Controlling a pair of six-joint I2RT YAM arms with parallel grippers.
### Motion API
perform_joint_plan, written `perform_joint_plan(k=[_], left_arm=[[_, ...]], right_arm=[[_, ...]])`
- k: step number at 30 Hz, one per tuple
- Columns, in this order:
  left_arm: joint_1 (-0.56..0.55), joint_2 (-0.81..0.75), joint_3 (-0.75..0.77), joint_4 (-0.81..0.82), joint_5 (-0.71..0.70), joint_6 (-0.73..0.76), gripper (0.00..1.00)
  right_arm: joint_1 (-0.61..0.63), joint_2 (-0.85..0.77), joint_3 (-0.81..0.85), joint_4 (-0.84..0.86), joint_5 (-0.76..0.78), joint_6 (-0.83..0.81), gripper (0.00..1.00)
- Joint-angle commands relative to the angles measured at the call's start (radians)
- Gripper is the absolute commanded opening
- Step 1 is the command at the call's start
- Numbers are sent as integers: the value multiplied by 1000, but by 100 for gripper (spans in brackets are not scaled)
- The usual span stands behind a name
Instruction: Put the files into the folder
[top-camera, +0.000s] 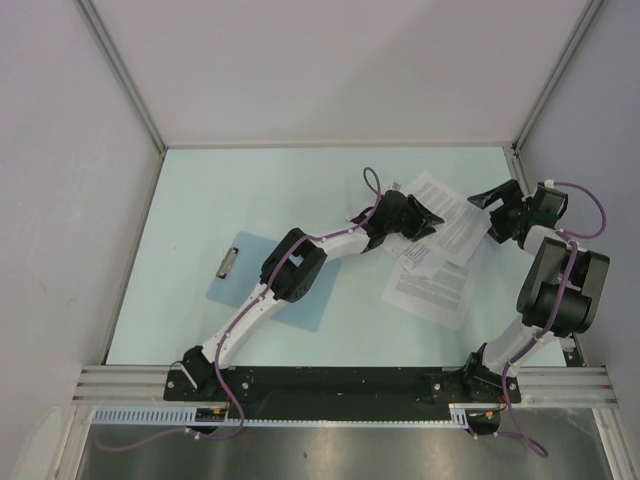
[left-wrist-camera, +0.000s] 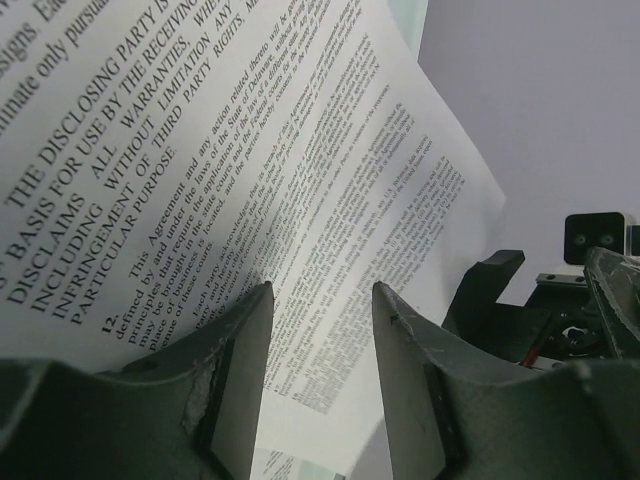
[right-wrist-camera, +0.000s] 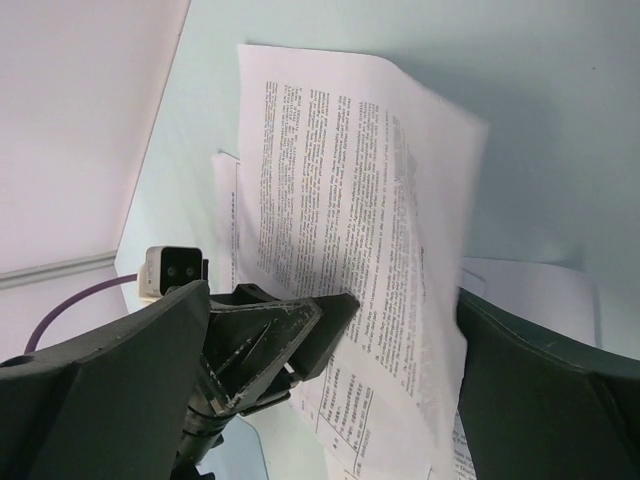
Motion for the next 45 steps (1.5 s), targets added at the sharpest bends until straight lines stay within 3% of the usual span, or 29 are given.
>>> perform_joint_plan(k=[1, 5, 8, 9, 13, 15, 19, 23, 24, 25, 27, 28, 30, 35, 37, 42, 45], left_arm=[[-4, -10, 36, -23, 21, 29, 51], [-5, -18, 39, -26, 22, 40, 51], [-2, -32, 47, -45, 24, 69, 52], [-2, -38, 47, -48, 30, 83, 53], [10, -79, 50, -52, 68, 140, 66], [18, -128, 56, -100, 111, 207, 70], [62, -312, 0, -282, 149, 406, 76], [116, -640, -313, -335, 148, 552, 77], [133, -711, -465, -332, 148, 589, 77], [174, -854, -537, -345, 143, 609, 77], [226, -987, -742, -377, 137, 679, 78], [284, -1130, -799, -438, 120, 712, 77], [347, -1263, -943, -515, 48, 823, 78], [654, -1608, -1152, -733, -65, 996, 85], [776, -1647, -1197, -807, -81, 1062, 86], [936, -1624, -1222, -881, -127, 1129, 87], [1030, -1625, -1261, -847, -119, 1084, 87]], right_arm=[[-13, -30, -9, 28, -2, 29, 97], [-19, -26, -21, 39, 9, 21, 91], [-18, -13, -27, 54, 29, -14, 77], [-18, -4, -36, 80, 24, -34, 63], [-12, 30, -38, 132, 6, -91, 36], [-13, 23, -38, 140, -3, -105, 17], [-9, -63, -33, 108, 4, -137, 2], [80, -205, -9, 39, 44, -143, 0], [108, -230, -6, 13, 52, -140, 0], [184, -262, -2, 5, 78, -137, 0], [270, -348, 19, -25, 119, -131, 0], [354, -373, 28, -29, 157, -122, 0], [465, -428, 57, -17, 187, -94, 0], [813, -415, 166, 45, 239, -13, 0], [901, -369, 229, 109, 216, 47, 0], [1088, -261, 309, 367, 92, 233, 0], [1087, -209, 309, 473, 0, 380, 0]])
